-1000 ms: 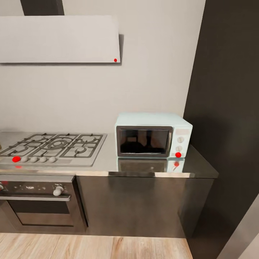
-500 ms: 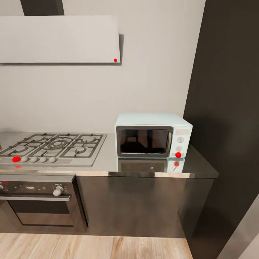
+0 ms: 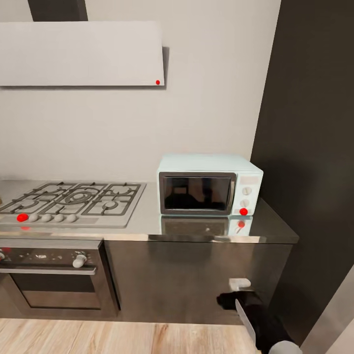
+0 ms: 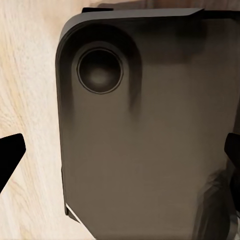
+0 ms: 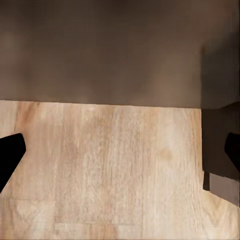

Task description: In the kitchen, take the popcorn bag from the countertop, put it into the microwave, and heat it until the popcorn is cooked so the cooked popcorn ends up inside the bag.

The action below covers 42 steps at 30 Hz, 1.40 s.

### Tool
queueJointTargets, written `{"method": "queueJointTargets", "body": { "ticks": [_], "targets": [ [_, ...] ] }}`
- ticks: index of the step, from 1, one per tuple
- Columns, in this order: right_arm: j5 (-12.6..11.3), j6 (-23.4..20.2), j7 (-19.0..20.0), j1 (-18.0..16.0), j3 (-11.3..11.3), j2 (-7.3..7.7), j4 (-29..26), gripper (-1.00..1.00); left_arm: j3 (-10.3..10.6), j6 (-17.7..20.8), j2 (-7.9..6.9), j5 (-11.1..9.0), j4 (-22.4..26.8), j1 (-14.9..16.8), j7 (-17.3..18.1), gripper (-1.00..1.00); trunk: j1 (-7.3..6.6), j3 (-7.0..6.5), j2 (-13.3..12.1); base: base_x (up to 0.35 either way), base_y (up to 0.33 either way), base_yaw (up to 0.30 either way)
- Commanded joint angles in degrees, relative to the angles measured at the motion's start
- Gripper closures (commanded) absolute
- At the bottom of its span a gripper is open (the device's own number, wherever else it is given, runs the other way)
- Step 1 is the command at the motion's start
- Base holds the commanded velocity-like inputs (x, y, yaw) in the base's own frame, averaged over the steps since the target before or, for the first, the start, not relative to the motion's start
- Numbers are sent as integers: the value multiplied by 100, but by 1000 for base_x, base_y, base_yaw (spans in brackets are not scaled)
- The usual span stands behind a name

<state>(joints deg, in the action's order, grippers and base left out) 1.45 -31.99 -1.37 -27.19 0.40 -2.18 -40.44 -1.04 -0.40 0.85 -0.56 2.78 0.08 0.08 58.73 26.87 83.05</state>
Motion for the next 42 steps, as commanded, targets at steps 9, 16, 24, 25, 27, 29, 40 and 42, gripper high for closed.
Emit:
{"method": "queueJointTargets", "body": {
  "ticks": [9,16,24,25,27,29,40,42],
  "targets": [
    [13,-2490,-444,-178,4,-6,-3355,-100,-10,-4,-4,-6,4,1,1,-100,0,6,3,0,0,0],
    [9,-2801,-544,-1101,-12,-10,-3820,-100,-10,-4,-6,-6,4,1,1,-100,0,6,3,0,0,0],
    [9,-2801,-1342,-1759,-20,-614,-3821,-100,-10,-4,-6,-6,4,1,1,-100,0,6,3,0,0,0],
    [5,-2705,-1444,-1766,-25,-711,-3825,-100,-10,-4,-6,-6,4,1,1,-100,0,6,3,0,0,0],
    [3,-2261,-1497,-1770,-14,-774,-3882,-100,-10,-4,-6,-6,5,1,1,-100,0,6,3,0,0,0],
    [3,-1954,-1518,-1748,-15,-782,-4016,-100,-8,-4,-6,-6,4,1,1,-100,0,6,3,0,0,0],
    [-36,-799,-1445,-959,6,-743,-3684,-100,-2,-4,-10,-6,12,1,1,-100,0,6,3,0,0,0],
    [-35,-597,-1346,-930,10,-709,-3553,-100,2,-3,-10,-6,12,1,1,-100,0,6,3,0,0,0]
  ]
}}
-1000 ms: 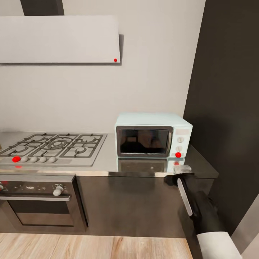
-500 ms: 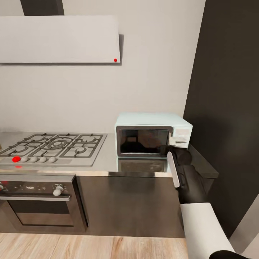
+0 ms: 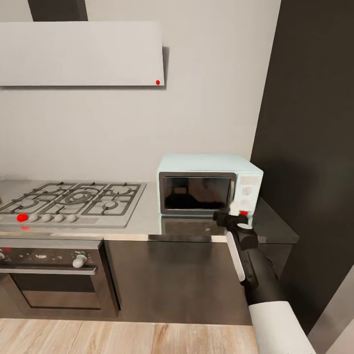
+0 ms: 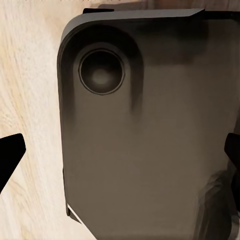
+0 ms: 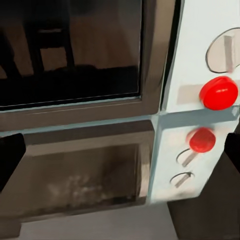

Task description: In the kitchen, take the popcorn bag from the countertop, put it into the microwave, and heat it until the popcorn is cooked so the cooked popcorn ends up inside the bag.

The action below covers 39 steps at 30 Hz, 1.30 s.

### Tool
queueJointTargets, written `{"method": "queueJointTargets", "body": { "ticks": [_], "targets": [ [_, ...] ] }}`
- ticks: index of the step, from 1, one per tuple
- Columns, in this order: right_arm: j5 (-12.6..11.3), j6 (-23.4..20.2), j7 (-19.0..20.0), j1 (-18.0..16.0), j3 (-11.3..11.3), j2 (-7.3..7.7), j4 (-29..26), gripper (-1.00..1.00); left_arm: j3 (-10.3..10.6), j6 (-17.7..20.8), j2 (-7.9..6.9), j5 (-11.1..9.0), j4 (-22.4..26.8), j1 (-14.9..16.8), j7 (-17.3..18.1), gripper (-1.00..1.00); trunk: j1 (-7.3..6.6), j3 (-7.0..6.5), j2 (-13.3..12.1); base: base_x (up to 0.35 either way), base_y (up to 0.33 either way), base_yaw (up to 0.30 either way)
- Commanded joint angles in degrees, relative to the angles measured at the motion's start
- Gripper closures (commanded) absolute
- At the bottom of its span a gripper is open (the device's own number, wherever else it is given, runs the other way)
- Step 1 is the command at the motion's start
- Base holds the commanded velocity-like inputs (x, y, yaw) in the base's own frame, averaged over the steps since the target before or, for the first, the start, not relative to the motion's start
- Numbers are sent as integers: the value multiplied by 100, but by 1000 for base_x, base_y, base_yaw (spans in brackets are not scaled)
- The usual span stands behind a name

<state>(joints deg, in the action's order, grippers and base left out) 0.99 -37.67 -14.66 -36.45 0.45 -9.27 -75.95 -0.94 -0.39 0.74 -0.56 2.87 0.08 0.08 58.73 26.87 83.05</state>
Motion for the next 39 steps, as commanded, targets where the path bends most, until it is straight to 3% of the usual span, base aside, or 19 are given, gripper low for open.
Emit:
{"method": "queueJointTargets", "body": {
  "ticks": [1,4,8,10,14,20,26,29,34,39],
  "targets": [
    [9,72,15,1,6,8,87,-100,-7,-4,-2,-6,3,1,1,-100,0,6,3,0,0,0],
    [25,560,43,6,8,36,338,-100,-3,2,-4,-6,3,1,1,-100,0,6,3,0,0,0],
    [110,887,48,7,5,94,362,-100,-3,2,-7,-8,3,1,1,-100,0,6,3,0,0,0],
    [164,932,45,7,7,191,332,-100,-3,3,-11,-11,3,1,1,-100,0,6,3,0,0,0],
    [208,994,43,7,4,245,315,-100,-3,0,-13,-71,3,1,1,-100,0,6,3,0,0,0],
    [272,959,54,7,11,253,333,-100,6,-5,-36,-461,3,1,1,-100,0,6,3,0,0,0],
    [277,998,51,7,10,258,372,-100,6,-5,-31,-488,3,1,1,-100,0,6,3,0,0,0],
    [497,1010,85,7,10,263,383,-100,6,-5,-27,-489,8,1,1,-100,0,6,3,0,0,0],
    [622,1000,884,7,-7,516,384,-100,6,-5,-22,-489,9,1,1,-100,0,6,3,0,0,0],
    [644,1006,971,7,-16,540,379,-100,4,-5,-16,-489,8,1,1,-100,0,6,3,0,0,0]
  ]
}}
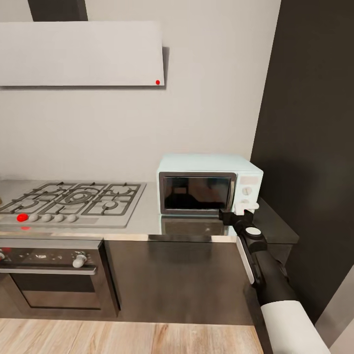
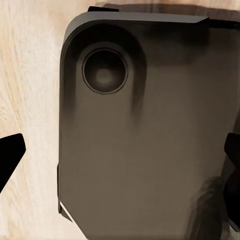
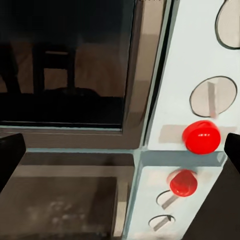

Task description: In the kitchen, take the popcorn bag from the countertop, put it into the microwave, and heat it until the popcorn is cooked so the cooked popcorn ends up inside the bag.

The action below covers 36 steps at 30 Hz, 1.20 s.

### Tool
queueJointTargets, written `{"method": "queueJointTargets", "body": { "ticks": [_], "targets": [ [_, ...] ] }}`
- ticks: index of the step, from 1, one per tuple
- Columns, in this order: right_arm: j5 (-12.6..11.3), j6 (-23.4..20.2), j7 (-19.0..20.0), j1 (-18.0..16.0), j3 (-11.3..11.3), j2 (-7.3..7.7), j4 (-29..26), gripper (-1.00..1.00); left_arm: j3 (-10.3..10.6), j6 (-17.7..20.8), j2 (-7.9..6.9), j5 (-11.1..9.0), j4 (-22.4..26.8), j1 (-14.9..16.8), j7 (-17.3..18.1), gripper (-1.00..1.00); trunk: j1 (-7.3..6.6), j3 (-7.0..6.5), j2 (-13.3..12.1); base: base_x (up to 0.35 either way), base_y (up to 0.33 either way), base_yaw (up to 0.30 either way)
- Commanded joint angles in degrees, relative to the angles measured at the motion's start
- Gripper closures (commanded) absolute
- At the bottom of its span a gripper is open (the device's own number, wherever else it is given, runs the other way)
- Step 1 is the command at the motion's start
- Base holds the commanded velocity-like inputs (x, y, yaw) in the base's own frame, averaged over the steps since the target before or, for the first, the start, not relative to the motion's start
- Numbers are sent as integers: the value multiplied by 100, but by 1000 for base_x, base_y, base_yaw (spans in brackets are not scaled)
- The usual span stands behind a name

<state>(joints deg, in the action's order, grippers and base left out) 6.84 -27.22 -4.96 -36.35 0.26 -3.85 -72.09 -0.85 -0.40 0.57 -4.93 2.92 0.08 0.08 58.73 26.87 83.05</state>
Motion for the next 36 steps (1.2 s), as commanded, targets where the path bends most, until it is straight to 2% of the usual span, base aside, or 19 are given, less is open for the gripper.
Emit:
{"method": "queueJointTargets", "body": {
  "ticks": [1,7,21,26,36],
  "targets": [
    [55,-39,0,-3,2,-5,-7,-100,-4,-4,2,-52,4,1,1,-100,0,6,3,0,0,0],
    [41,-70,-6,-3,-18,-8,-5,-100,4,-4,5,-52,7,1,1,-100,0,6,3,32,0,0],
    [35,-47,-5,-3,-48,9,150,-100,3,-4,-12,-52,7,1,1,-100,0,6,3,163,0,0],
    [44,-45,-5,-3,-364,32,151,-100,-2,-4,-11,-52,7,1,1,-100,0,6,3,8,0,0],
    [83,-46,3,-3,-376,10,147,-100,-3,-4,-13,-52,7,1,1,-100,0,6,3,0,0,0]
  ]
}}
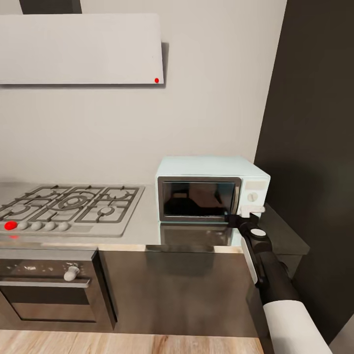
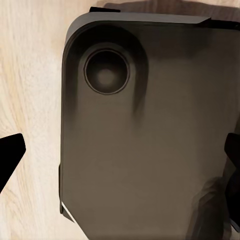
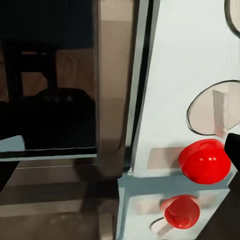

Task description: In the kitchen, take the popcorn bag from the countertop, put it into the microwave, and heat it until the popcorn is cooked so the cooked popcorn ends up inside the bag.

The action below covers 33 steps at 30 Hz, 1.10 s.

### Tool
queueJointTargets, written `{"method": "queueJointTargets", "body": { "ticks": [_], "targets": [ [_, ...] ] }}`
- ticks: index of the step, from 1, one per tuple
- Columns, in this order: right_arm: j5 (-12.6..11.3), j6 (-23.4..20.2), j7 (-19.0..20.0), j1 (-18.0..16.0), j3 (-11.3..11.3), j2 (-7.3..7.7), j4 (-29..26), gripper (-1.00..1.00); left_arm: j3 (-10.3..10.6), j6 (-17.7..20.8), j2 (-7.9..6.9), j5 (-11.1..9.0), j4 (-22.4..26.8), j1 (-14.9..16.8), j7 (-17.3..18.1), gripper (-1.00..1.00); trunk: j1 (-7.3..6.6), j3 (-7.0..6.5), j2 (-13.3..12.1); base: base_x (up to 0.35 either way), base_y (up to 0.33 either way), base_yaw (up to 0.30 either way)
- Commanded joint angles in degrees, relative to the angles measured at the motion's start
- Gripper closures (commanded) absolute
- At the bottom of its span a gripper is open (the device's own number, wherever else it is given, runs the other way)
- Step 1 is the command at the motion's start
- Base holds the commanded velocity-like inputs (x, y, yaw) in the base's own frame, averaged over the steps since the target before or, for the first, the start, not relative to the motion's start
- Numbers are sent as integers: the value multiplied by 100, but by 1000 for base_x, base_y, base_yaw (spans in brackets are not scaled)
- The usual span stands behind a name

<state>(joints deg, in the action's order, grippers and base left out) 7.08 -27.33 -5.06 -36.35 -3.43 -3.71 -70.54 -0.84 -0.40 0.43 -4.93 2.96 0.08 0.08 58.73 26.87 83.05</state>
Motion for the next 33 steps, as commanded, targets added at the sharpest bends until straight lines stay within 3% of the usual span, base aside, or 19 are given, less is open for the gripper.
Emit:
{"method": "queueJointTargets", "body": {
  "ticks": [1,17,22,33],
  "targets": [
    [61,-36,14,-3,-4,-11,-8,-100,-4,-4,1,-52,3,1,1,-100,0,6,3,0,0,0],
    [-27,-6,37,-3,-14,-58,-258,-100,-4,-4,4,-52,3,1,1,-100,0,6,3,0,0,0],
    [-37,375,22,-3,-26,-60,-338,-100,-4,-4,1,-52,3,1,1,-100,0,6,3,0,0,0],
    [-47,360,49,-3,-16,-60,-269,-100,-4,-4,18,-52,3,1,1,-100,0,6,3,0,0,0]
  ]
}}
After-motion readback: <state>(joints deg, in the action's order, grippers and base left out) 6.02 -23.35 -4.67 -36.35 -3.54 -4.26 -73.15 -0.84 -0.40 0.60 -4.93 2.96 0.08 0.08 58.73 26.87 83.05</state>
